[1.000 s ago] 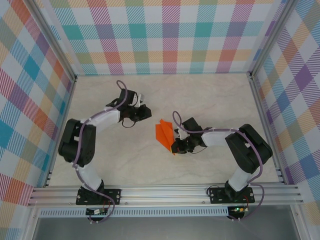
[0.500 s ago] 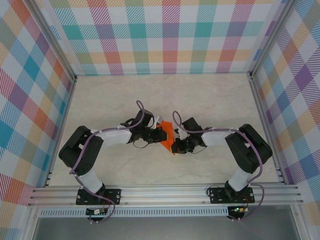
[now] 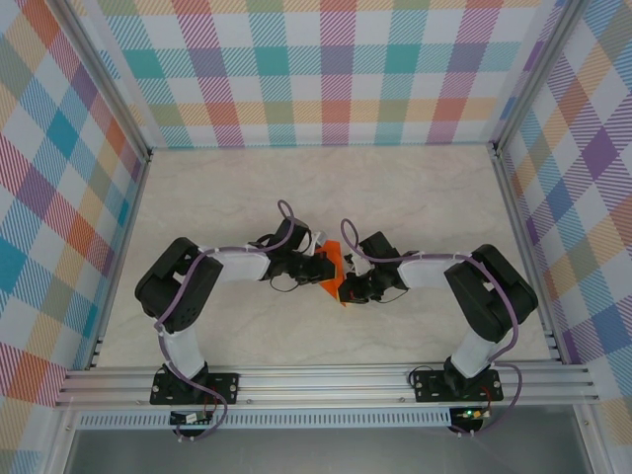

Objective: Fold a paper plane with a square sheet of paper (fold left side to right side)
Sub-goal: Fourth fold the wing at the center of the table.

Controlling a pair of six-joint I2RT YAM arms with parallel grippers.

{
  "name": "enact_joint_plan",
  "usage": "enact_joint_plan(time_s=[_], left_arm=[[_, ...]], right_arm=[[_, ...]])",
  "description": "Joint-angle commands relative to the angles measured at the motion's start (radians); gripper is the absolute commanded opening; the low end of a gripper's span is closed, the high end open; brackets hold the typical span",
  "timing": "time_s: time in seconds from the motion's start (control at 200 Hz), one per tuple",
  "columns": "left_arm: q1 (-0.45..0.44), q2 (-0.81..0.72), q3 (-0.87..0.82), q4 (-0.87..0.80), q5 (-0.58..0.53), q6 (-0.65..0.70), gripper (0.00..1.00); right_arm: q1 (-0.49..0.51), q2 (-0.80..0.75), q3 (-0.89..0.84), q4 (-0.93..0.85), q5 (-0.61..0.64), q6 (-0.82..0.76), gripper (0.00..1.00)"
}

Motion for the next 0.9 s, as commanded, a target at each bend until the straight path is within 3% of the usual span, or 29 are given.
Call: enact_joint_plan(time_s=[0.0,0.575,0.9], left_arm=[[-0.011,0.026,0.027,0.021,0.017,0.001,0.06],[0.001,0.141,0.095,-0.075,-0.092,0.075,0.02],[0.112,0.177,0.124,-0.102,-0.071,0.157,0.01]], right_arm=[[-0.003,0.068,-0.040,-0.160,0.119,-0.010,0.00],[-0.003,0.068,-0.029,-0.203,0.134,-0.030,0.00],[-0.004,0.066,-0.034,-0.203,0.130,-0.033,0.00]])
